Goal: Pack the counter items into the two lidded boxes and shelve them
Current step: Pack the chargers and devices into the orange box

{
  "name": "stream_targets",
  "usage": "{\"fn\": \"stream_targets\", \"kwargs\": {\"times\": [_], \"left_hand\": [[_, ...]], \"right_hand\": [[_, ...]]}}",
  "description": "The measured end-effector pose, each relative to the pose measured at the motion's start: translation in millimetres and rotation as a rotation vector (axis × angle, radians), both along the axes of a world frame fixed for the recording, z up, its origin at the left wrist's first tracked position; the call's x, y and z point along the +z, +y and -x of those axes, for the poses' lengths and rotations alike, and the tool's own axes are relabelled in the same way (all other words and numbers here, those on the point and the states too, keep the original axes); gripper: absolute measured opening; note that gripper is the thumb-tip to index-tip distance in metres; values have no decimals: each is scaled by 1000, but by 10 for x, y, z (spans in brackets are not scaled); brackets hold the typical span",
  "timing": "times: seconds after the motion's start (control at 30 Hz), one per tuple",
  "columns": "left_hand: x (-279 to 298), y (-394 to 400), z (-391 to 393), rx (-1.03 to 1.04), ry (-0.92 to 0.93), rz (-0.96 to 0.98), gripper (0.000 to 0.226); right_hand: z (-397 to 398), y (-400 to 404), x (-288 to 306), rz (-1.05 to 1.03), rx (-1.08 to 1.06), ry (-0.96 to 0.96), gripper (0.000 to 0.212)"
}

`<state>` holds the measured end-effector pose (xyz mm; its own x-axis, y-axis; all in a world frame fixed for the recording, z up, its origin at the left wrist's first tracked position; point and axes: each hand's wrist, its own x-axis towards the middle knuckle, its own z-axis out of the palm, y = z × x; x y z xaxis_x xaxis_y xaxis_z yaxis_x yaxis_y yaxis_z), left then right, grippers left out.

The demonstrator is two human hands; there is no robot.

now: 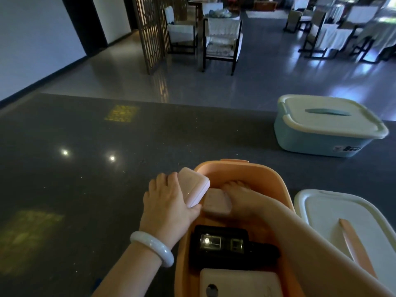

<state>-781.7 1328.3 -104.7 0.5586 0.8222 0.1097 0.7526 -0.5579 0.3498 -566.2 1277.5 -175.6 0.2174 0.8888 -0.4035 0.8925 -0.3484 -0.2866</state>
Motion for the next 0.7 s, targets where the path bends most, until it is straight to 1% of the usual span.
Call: {"fn": "stream_targets", "kwargs": {"times": [0.17, 0.33, 0.43, 0.57, 0.7], "left_hand": [[13, -19, -15, 18, 10, -11, 83], [22, -41, -20, 39, 13, 4, 82], [34, -42, -25, 31, 32, 11, 82], [41, -41, -17, 37, 43, 5, 80], [42, -44, -27, 44, 51, -26, 81]], "right_hand": [[43, 49, -18, 54, 60, 25, 82], [76, 45, -29, 59, 74, 35, 83], [57, 45, 1, 65, 66, 66, 79], [47, 54, 35, 67, -23, 146, 67], [93, 42, 53, 87, -13, 217, 66]]}}
